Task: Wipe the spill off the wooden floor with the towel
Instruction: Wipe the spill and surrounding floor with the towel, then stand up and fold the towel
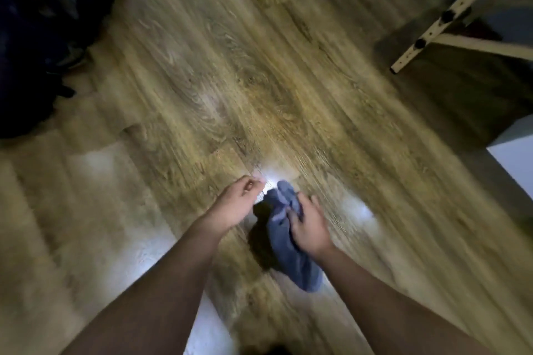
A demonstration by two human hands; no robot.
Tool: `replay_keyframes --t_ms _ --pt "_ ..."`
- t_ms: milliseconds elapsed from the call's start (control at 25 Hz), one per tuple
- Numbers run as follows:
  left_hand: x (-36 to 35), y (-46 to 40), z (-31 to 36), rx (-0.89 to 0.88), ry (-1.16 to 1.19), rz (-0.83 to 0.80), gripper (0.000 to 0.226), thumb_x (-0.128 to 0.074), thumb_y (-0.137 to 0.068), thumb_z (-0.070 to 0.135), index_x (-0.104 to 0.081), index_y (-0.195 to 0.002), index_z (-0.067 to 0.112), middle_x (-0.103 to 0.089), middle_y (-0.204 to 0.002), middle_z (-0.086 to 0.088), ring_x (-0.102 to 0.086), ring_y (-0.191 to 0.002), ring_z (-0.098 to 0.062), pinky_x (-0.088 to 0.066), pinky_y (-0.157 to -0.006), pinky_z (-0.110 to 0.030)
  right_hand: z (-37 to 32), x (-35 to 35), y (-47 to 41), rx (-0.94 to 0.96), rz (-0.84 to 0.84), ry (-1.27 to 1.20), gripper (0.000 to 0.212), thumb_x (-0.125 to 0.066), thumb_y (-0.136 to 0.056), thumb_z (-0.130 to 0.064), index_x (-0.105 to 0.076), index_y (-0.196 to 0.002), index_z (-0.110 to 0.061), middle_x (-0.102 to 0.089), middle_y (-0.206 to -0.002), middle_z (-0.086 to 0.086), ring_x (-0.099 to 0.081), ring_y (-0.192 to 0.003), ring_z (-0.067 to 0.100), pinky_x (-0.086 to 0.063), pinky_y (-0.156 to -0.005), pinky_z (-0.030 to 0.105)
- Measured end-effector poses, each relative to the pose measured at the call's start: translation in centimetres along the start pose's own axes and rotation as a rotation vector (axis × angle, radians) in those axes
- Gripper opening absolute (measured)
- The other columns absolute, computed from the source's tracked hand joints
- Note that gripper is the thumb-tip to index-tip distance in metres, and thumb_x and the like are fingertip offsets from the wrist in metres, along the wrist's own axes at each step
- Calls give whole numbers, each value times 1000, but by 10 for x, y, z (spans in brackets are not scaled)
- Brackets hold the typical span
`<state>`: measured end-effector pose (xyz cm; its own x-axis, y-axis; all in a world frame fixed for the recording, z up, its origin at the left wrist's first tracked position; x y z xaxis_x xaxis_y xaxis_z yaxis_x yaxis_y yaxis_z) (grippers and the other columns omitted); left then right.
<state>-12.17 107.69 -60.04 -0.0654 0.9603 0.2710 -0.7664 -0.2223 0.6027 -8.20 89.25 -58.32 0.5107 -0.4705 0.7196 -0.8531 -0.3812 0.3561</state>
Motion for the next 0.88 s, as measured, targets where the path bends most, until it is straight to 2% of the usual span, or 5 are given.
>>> replay_keyframes --t_ms 200,360,480,680,880 --pt "-43 81 131 -284 142 -27 61 -76 -69 62 -60 -120 33 -71 -117 16 -64 -113 -1 -48 -96 -17 -66 143 -28 -41 213 -224 18 -58 -93 -10 -43 -86 -18 -51 -93 19 -49 -99 36 -39 -87 47" --pt "-53 80 241 -396 253 155 10 -74 -94 33 -67 -95 25 -75 -82 21 -67 -79 10 -50 -70 -9 -73 246 -60 -208 263 -456 12 -63 -89 -18 -51 -89 -20 -62 -104 10 -57 -95 26 -47 -86 37" --pt "-45 75 290 -376 291 217 10 -61 -103 20 -69 -104 14 -75 -98 -1 -67 -92 -12 -55 -82 -22 -63 301 -63 -171 199 -536 32 -70 -89 -43 -55 -103 -19 -60 -100 3 -56 -88 20 -42 -67 27" --pt "5 129 364 -451 59 314 9 -62 -103 22 -63 -105 13 -68 -96 -1 -60 -86 -10 -50 -82 -25 -123 370 -34 355 64 -90 91 -68 -78 -70 -37 -147 -20 -42 -151 5 -41 -133 29 -31 -112 35" --pt "46 208 449 -441 -55 269 18 -63 -102 30 -71 -89 22 -70 -75 17 -58 -68 4 -49 -68 -16 -231 455 12 659 -70 415 103 -72 -60 -77 -33 -147 -37 -43 -148 -9 -33 -127 27 -29 -101 46"
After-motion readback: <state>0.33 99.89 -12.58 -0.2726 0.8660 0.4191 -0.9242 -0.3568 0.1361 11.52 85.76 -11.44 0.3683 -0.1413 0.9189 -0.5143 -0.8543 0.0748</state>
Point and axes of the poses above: each hand's wrist, its own y-axis away from the middle knuckle, its own x-axis out of the back of the hand, z = x × y, the point moved 6 cm from there along -y, towards the middle knuckle
